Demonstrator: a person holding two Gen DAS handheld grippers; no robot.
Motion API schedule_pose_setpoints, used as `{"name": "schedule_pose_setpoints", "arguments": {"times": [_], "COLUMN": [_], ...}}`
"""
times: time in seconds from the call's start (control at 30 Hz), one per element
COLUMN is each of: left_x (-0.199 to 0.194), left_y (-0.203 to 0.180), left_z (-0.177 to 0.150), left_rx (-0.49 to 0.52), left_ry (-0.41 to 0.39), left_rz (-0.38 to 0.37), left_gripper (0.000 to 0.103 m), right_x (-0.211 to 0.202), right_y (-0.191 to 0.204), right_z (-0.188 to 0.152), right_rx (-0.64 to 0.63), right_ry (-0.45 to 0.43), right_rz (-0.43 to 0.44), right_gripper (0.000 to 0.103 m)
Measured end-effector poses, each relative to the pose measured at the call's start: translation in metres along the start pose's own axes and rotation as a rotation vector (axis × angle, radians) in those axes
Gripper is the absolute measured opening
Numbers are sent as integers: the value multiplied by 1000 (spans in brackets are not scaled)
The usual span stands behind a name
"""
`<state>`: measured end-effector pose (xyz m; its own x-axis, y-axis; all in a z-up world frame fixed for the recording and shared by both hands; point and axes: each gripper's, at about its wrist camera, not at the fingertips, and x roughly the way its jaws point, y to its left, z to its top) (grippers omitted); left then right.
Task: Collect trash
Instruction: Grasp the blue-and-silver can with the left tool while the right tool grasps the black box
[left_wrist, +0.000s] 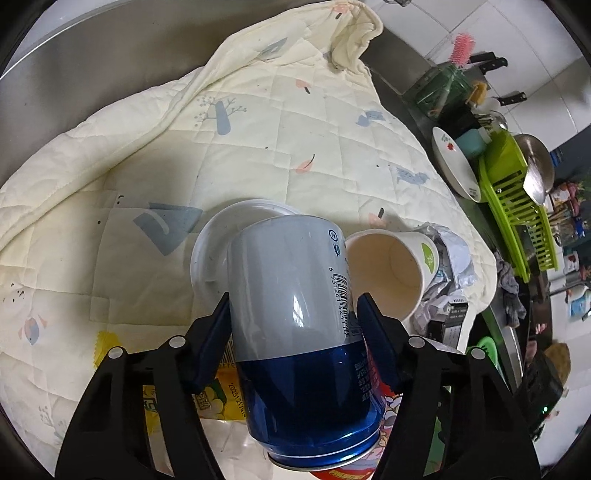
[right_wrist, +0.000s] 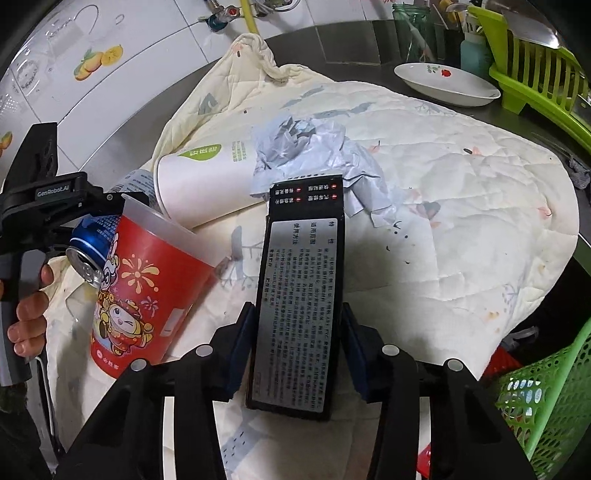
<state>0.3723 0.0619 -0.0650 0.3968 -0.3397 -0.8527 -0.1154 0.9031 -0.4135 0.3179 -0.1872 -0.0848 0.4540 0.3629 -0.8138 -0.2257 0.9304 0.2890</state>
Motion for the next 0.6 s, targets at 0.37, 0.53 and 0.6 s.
{"name": "schedule_pose_setpoints", "arguments": {"times": [0.37, 0.53, 0.6], "left_x": [-28, -45, -52], "left_y": [-8, -18, -21], "left_z": [-6, -12, -15], "left_rx": [20, 43, 47], "left_ry": [-49, -74, -80], "left_rz": [-42, -60, -71], "left_gripper": [64, 64, 64], "right_x": [-21, -38, -45], "right_y": [-2, -1, -1], "right_z": [-6, -13, -16], "right_rx": [20, 34, 34], "right_ry": [-50, -74, -84], "right_rz": [31, 56, 64], "right_gripper": [42, 42, 42]}}
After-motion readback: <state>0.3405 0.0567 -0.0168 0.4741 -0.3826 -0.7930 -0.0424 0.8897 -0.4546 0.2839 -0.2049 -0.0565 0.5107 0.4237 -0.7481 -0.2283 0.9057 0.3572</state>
